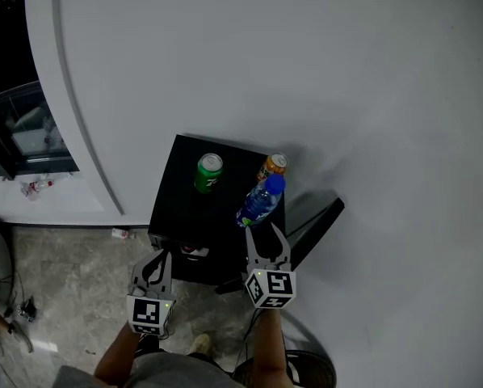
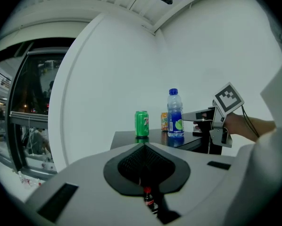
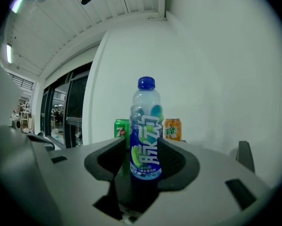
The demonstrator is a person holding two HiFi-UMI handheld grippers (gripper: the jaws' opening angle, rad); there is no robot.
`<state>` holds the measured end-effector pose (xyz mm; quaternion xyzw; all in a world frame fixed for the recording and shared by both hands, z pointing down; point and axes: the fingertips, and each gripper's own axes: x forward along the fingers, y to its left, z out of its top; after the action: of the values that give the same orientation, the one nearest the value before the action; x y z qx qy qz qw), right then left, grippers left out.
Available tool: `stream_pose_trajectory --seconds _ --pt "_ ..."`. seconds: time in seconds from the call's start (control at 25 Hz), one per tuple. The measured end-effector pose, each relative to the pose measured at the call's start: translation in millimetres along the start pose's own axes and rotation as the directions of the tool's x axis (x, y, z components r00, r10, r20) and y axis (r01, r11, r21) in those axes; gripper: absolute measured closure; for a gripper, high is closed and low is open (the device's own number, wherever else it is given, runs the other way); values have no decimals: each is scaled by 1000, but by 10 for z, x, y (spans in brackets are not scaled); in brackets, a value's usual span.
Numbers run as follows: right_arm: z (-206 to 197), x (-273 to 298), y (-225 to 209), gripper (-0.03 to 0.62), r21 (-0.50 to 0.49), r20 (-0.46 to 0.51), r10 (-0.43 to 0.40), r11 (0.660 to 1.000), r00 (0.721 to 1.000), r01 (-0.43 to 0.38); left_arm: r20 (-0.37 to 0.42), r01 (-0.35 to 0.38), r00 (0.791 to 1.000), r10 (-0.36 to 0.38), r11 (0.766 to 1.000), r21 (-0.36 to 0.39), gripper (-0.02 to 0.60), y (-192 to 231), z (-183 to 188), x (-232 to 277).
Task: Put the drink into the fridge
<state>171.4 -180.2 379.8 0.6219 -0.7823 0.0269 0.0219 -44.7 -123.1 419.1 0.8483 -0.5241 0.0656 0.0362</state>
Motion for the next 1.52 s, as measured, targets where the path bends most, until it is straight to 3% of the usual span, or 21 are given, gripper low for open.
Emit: stream_pose_trajectory --seconds 0.24,1.52 --pt "-14 194 -28 339 -28 -14 -12 1000 1000 12 -11 -4 1000 4 1000 1 577 19 -33 103" --pt "-25 531 -106 301 -26 -22 2 1000 1000 -2 -29 -34 999 34 999 -3 577 195 -61 225"
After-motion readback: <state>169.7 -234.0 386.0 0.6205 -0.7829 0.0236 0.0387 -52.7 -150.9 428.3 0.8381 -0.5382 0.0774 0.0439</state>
